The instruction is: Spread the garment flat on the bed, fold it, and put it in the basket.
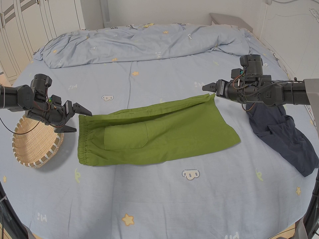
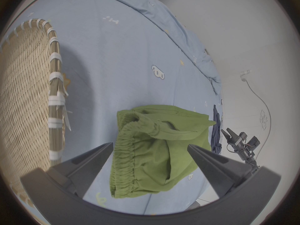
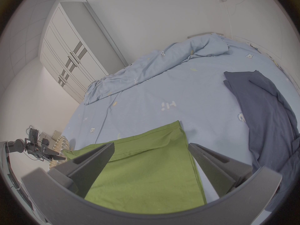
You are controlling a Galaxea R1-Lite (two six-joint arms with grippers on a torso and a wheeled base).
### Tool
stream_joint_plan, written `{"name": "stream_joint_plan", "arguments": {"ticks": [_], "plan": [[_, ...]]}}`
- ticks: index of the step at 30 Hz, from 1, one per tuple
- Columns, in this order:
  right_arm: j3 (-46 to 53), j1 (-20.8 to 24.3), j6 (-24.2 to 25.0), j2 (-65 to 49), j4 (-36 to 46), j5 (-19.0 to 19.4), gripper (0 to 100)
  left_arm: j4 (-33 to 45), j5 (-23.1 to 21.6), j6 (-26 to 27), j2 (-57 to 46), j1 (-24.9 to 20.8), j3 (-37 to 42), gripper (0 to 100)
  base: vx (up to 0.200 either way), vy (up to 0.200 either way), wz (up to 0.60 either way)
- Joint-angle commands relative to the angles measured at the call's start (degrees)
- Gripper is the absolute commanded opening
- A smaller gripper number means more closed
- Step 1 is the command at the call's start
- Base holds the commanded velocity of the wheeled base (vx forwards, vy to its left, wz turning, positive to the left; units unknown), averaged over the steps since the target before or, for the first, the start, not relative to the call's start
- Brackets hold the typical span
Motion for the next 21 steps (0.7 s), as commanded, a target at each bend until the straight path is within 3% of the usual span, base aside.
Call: {"name": "stream_joint_plan", "arguments": {"ticks": [1, 5, 13, 16, 21], "plan": [[0.41, -0.67, -0.23, -0.13, 0.0, 0.13, 100, 0.05, -0.16, -0.06, -4.08, -0.72, 2.38, 100, 0.0, 0.0, 0.0], [1.82, -0.84, -0.06, -0.31, 0.0, 0.13, 100, -0.04, -0.25, -0.06, -7.07, -2.57, 6.69, 100, 0.0, 0.0, 0.0], [5.07, -1.72, 0.03, -1.19, -0.18, 0.13, 100, -0.3, -0.25, -0.94, -6.89, -4.59, 6.51, 100, 0.0, 0.0, 0.0], [6.48, -2.25, 0.03, -2.42, -0.97, 0.3, 100, -2.85, -0.16, -2.43, -3.2, -5.38, 3.0, 100, 0.0, 0.0, 0.0], [9.38, -2.25, 0.12, -5.85, -1.49, 0.65, 100, -8.3, 0.46, -10.17, 5.15, -5.73, -7.29, 100, 0.0, 0.0, 0.0]]}}
